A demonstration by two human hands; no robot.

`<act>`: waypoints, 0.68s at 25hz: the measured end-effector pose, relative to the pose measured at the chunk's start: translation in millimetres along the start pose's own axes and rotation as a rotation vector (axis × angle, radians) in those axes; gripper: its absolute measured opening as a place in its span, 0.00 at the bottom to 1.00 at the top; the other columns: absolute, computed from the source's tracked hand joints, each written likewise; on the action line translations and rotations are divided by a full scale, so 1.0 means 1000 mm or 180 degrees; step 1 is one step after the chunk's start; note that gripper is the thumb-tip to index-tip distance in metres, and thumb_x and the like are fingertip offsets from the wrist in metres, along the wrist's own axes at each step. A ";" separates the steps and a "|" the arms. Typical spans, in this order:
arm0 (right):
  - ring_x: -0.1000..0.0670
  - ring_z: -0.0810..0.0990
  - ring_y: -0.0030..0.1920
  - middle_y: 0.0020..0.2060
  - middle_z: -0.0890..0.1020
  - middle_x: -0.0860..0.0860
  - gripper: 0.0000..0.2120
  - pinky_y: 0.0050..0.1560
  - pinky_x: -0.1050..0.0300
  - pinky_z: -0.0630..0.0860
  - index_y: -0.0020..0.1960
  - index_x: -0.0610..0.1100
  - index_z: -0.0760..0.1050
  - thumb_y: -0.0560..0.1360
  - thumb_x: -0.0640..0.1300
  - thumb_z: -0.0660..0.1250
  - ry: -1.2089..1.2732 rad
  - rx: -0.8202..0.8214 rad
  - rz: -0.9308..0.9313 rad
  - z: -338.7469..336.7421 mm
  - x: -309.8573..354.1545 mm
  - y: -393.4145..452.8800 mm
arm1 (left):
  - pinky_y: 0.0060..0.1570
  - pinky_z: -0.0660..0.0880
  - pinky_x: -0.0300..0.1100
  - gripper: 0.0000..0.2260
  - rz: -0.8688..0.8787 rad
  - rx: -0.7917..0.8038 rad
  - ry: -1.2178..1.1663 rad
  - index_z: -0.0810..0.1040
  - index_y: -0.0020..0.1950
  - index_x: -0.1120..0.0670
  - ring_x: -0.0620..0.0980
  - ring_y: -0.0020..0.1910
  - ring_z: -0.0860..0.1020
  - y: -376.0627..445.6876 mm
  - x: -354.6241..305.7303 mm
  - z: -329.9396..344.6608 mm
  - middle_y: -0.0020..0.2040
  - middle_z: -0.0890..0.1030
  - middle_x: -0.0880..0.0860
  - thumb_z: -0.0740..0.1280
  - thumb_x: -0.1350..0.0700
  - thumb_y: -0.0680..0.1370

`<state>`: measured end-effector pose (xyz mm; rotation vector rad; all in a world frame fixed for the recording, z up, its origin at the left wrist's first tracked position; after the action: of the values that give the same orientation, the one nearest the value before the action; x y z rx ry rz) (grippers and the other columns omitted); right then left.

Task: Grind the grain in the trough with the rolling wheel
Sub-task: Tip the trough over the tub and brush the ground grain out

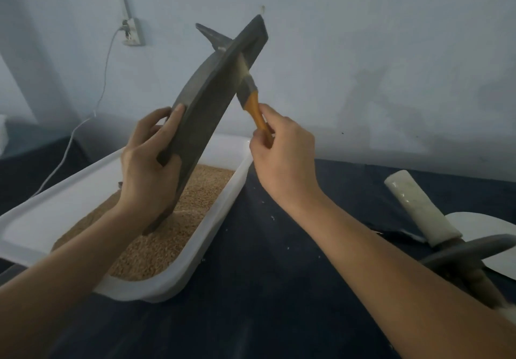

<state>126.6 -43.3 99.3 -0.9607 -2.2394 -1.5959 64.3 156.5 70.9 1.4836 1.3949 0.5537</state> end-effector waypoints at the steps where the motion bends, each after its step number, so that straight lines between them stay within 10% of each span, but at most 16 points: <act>1: 0.53 0.77 0.34 0.36 0.79 0.50 0.10 0.35 0.66 0.75 0.59 0.44 0.76 0.78 0.41 0.65 0.0094 -0.0198 0.0095 -0.001 0.001 0.005 | 0.52 0.68 0.24 0.36 -0.0042 -0.0024 -0.0024 0.67 0.73 0.45 0.48 0.64 0.70 0.000 0.000 0.000 0.69 0.70 0.54 0.62 0.74 0.71; 8: 0.54 0.77 0.37 0.39 0.79 0.48 0.14 0.38 0.65 0.76 0.64 0.42 0.75 0.79 0.39 0.63 0.0213 -0.0152 -0.0001 0.020 0.013 0.029 | 0.49 0.72 0.29 0.35 -0.0127 -0.0099 -0.0115 0.68 0.72 0.45 0.48 0.63 0.71 -0.003 0.004 -0.004 0.68 0.71 0.53 0.63 0.73 0.72; 15: 0.49 0.81 0.46 0.49 0.82 0.48 0.15 0.49 0.54 0.79 0.61 0.47 0.79 0.77 0.38 0.62 0.0116 0.2971 -0.0256 0.042 0.011 -0.023 | 0.52 0.75 0.37 0.34 -0.0555 -0.0215 -0.0448 0.68 0.72 0.42 0.44 0.65 0.69 -0.004 0.010 -0.005 0.65 0.72 0.48 0.63 0.71 0.73; 17: 0.52 0.81 0.44 0.50 0.83 0.50 0.18 0.46 0.63 0.79 0.63 0.50 0.77 0.77 0.37 0.63 0.0167 0.2613 -0.0154 0.025 0.000 -0.016 | 0.52 0.73 0.30 0.33 -0.0645 -0.0317 -0.0440 0.69 0.72 0.43 0.42 0.64 0.69 -0.003 0.011 -0.007 0.65 0.73 0.48 0.62 0.71 0.73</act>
<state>121.3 -23.8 77.7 -0.6094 -2.5201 -0.5605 59.8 168.5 68.2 1.2599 1.3699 0.3804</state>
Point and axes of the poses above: each hand's wrist, its own y-axis towards the middle knuckle, its own z-axis out of the palm, x = y × z, the point moved 3 cm from there along y, towards the middle knuckle
